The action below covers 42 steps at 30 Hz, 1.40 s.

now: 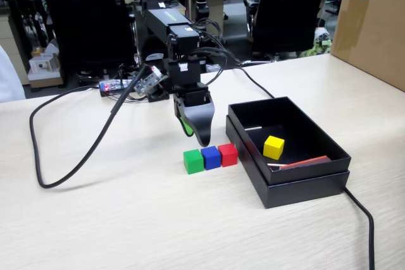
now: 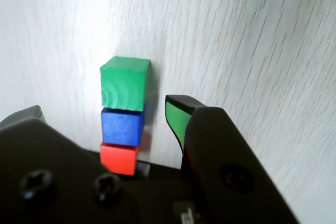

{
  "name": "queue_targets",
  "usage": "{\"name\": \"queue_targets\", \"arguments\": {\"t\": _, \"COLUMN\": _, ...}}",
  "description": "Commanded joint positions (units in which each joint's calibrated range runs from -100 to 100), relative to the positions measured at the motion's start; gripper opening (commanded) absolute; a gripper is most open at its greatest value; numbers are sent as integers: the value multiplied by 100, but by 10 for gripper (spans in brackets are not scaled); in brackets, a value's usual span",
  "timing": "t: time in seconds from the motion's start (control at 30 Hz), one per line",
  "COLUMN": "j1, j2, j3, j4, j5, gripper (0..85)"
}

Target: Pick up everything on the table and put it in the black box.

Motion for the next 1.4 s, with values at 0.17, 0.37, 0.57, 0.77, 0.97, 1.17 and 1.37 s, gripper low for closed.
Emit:
{"name": "queue_targets", "arguments": {"t": 0.17, "j1": -98, "j2": 813, "j3": 591, "j4": -35, "j5": -24, "gripper": 468}}
{"name": "queue_targets", "arguments": {"t": 0.37, "j1": -103, "j2": 1502, "j3": 1108, "j4": -43, "j5": -24, "gripper": 465}}
{"name": "queue_targets", "arguments": {"t": 0.57, "j1": -93, "j2": 1651, "j3": 1235, "j4": -130, "j5": 5, "gripper": 451}}
{"name": "queue_targets", "arguments": {"t": 0.77, "j1": -103, "j2": 1777, "j3": 1407, "j4": -138, "j5": 15, "gripper": 231}}
{"name": "queue_targets", "arguments": {"t": 0.97, "j1": -166, "j2": 1306, "j3": 1488, "j4": -138, "j5": -20, "gripper": 173}}
{"name": "queue_targets", "arguments": {"t": 1.17, "j1": -195, "j2": -70, "j3": 1652, "j4": -138, "j5": -127, "gripper": 173}}
{"name": "queue_targets", "arguments": {"t": 1.37, "j1": 596, "j2": -380, "j3": 2857, "j4": -138, "j5": -127, "gripper": 173}}
